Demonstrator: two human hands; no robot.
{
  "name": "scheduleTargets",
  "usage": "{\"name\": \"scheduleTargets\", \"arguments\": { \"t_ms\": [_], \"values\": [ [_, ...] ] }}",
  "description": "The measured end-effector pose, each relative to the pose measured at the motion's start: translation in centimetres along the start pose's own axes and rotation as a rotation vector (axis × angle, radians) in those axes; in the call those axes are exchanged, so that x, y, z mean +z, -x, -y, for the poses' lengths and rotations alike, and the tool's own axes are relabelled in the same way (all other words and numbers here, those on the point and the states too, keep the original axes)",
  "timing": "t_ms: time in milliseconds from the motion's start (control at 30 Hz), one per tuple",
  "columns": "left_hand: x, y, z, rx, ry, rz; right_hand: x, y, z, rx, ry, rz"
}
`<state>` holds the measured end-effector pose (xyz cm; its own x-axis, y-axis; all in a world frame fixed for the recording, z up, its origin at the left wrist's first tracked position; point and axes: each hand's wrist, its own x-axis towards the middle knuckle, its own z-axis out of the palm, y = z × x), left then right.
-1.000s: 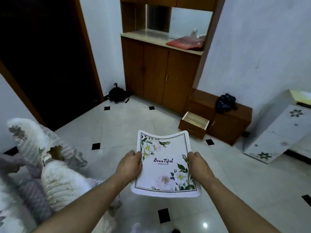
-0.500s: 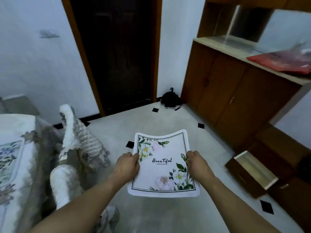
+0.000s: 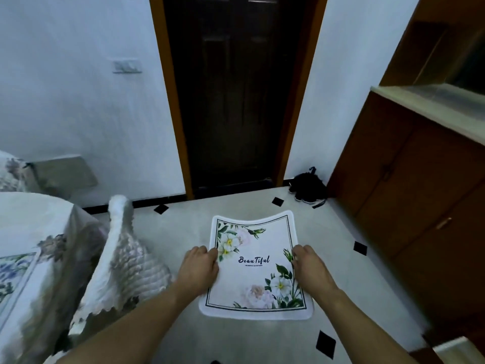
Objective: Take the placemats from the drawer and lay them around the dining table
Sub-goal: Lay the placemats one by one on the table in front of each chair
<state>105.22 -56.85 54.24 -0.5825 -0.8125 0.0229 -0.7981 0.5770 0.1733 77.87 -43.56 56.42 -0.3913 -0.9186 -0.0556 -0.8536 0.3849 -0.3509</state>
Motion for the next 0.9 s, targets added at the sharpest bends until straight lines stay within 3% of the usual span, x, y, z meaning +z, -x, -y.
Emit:
{"name": "scheduleTargets", "arguments": {
  "t_ms": [167, 433, 700, 900],
  "values": [
    [-1.1, -10.4, 1.4, 0.058, 0.013, -0.009, -2.2, -9.8, -0.2, 0.028, 0.011, -0.030],
    [-2.7, -22.7, 8.7, -0.077, -0.025, -0.007, -1.2, -27.0, 4.1, -0.091, -0.006, 0.044],
    [-5.4, -31.3, 20.5, -0.445, 0.045, -0.143, 1.3, -50.1, 16.8, -0.555, -0.003, 0.139],
    [-8.3, -31.6, 28.2, -0.753, 0.023, -0.226, 4.7, -60.9, 30.2, -0.866, 0.012, 0.180]
  ]
}}
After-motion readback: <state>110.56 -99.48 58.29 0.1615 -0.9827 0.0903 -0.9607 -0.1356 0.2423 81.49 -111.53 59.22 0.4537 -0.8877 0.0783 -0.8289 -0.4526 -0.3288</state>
